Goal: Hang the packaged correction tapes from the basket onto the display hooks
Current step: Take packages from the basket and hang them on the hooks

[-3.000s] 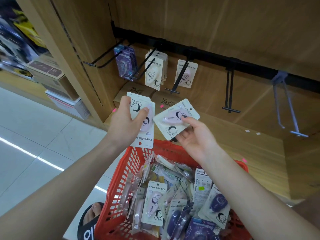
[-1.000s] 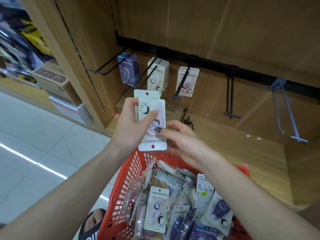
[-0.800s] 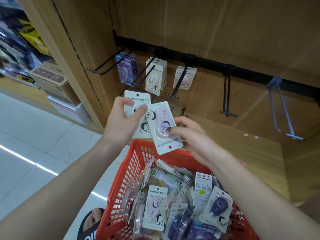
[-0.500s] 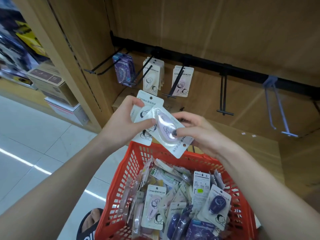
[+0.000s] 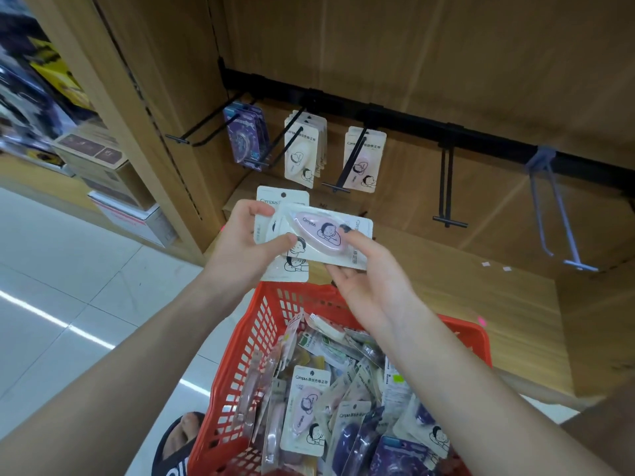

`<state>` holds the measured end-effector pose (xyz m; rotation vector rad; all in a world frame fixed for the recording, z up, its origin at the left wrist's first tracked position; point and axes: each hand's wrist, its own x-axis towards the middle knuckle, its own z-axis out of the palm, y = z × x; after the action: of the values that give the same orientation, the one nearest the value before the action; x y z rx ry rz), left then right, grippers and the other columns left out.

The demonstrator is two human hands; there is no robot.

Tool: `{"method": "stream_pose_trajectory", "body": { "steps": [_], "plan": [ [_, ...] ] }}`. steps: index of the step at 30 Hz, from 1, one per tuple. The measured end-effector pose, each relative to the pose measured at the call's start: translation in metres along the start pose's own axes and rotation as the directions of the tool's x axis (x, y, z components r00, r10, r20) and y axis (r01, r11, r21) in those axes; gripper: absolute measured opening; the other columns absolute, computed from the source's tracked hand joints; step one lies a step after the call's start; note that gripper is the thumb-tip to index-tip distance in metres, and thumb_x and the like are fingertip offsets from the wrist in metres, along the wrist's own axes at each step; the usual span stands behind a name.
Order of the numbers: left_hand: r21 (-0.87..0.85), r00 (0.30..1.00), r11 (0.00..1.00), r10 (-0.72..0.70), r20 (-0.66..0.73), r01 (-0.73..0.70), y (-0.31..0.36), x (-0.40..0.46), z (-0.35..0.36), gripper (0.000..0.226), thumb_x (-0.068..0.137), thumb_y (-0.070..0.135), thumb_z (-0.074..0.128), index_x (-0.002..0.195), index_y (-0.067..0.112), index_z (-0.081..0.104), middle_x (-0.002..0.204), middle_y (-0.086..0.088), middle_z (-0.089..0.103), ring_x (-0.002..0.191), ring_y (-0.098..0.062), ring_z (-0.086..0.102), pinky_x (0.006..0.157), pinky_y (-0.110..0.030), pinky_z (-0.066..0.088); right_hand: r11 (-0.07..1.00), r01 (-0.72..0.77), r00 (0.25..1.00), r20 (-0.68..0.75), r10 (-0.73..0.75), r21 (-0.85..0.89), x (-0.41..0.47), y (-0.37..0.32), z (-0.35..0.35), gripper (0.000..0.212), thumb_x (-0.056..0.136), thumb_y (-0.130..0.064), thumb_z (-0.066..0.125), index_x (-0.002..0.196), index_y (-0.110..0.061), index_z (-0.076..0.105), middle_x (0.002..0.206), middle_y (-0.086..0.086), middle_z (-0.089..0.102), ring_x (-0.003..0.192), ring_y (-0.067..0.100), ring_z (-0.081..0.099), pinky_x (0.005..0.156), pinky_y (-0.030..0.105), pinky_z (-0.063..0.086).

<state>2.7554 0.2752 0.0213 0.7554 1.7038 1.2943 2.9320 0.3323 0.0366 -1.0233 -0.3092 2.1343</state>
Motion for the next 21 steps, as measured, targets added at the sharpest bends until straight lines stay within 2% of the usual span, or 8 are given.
{"method": "stream_pose_trajectory", "body": {
  "steps": [2,5,8,10,12,15,17,21],
  "plan": [
    [-0.022,1.000,1.000,0.003,-0.007,-0.003,-0.001,-0.001,-0.002,0.042,0.091,0.029,0.081,0.118,0.035,0.049,0.092,0.020,0.075,0.081,-0.025,0.080,0.067,-0.053,0.066,1.000,0.007,1.000,-0.013,-0.007,0.028,0.001,0.004,0.001,0.026,0.091,0.008,0.070,0.114,0.000,0.063,0.102,0.017,0.080,0.099,0.026,0.079,0.099,0.040,0.060],
    [0.018,0.999,1.000,0.012,-0.031,-0.011,-0.001,-0.002,-0.004,0.042,0.090,0.036,0.081,0.118,0.035,0.050,0.090,0.024,0.074,0.077,-0.020,0.080,0.062,-0.043,0.066,0.998,0.041,0.997,-0.057,-0.043,-0.046,0.007,0.007,-0.001,0.028,0.088,0.010,0.071,0.113,0.000,0.062,0.098,0.015,0.081,0.095,0.025,0.079,0.093,0.037,0.062],
    [0.026,0.989,1.000,0.001,-0.145,0.003,-0.002,0.006,-0.009,0.025,0.097,0.040,0.072,0.113,0.037,0.053,0.117,0.014,0.067,0.079,-0.015,0.080,0.069,-0.043,0.067,0.989,0.101,0.987,-0.117,-0.114,-0.110,0.014,0.004,-0.008,0.036,0.088,0.009,0.071,0.122,-0.001,0.062,0.104,0.014,0.080,0.102,0.026,0.078,0.096,0.038,0.061],
    [0.006,0.982,1.000,0.012,-0.190,-0.011,-0.002,0.013,-0.015,0.018,0.102,0.029,0.066,0.111,0.038,0.053,0.125,0.014,0.058,0.074,-0.009,0.078,0.062,-0.036,0.066,0.963,0.164,0.973,-0.127,-0.194,-0.215,0.017,0.001,-0.016,0.033,0.089,0.007,0.070,0.120,-0.004,0.064,0.110,0.014,0.079,0.105,0.026,0.075,0.095,0.038,0.059],
    [0.047,0.981,0.998,0.052,-0.185,-0.044,-0.004,0.017,-0.022,0.024,0.102,0.021,0.066,0.110,0.040,0.053,0.118,0.020,0.058,0.073,0.000,0.076,0.053,-0.025,0.060,0.893,0.234,0.957,-0.069,-0.281,-0.385,0.017,-0.002,-0.022,0.023,0.091,0.004,0.069,0.110,-0.008,0.066,0.105,0.008,0.081,0.096,0.021,0.076,0.080,0.032,0.059],
    [0.095,0.990,0.994,0.067,-0.122,-0.056,-0.004,0.023,-0.028,0.031,0.100,0.018,0.068,0.112,0.041,0.051,0.105,0.030,0.069,0.080,-0.007,0.078,0.057,-0.025,0.061,0.782,0.323,0.934,0.048,-0.353,-0.533,0.018,-0.004,-0.024,0.021,0.095,0.002,0.067,0.112,-0.010,0.065,0.101,-0.001,0.081,0.091,0.013,0.078,0.062,0.018,0.056],
    [0.114,0.992,0.993,0.055,-0.115,-0.041,-0.003,0.030,-0.032,0.036,0.098,0.019,0.072,0.115,0.038,0.046,0.094,0.032,0.073,0.079,-0.008,0.079,0.059,-0.027,0.062,0.729,0.368,0.920,0.110,-0.377,-0.577,0.022,-0.006,-0.021,0.023,0.096,0.001,0.066,0.115,-0.011,0.065,0.106,-0.002,0.081,0.096,0.013,0.078,0.065,0.018,0.057],
    [0.048,0.994,0.999,0.030,-0.107,-0.025,0.001,0.040,-0.033,0.040,0.097,0.018,0.073,0.104,0.035,0.037,0.110,0.007,0.078,0.082,-0.019,0.080,0.060,-0.028,0.062,0.630,0.430,0.893,0.200,-0.404,-0.647,0.031,-0.007,-0.013,0.026,0.096,0.000,0.066,0.117,-0.014,0.066,0.107,-0.004,0.081,0.098,0.013,0.078,0.073,0.025,0.060]
  ]
}}
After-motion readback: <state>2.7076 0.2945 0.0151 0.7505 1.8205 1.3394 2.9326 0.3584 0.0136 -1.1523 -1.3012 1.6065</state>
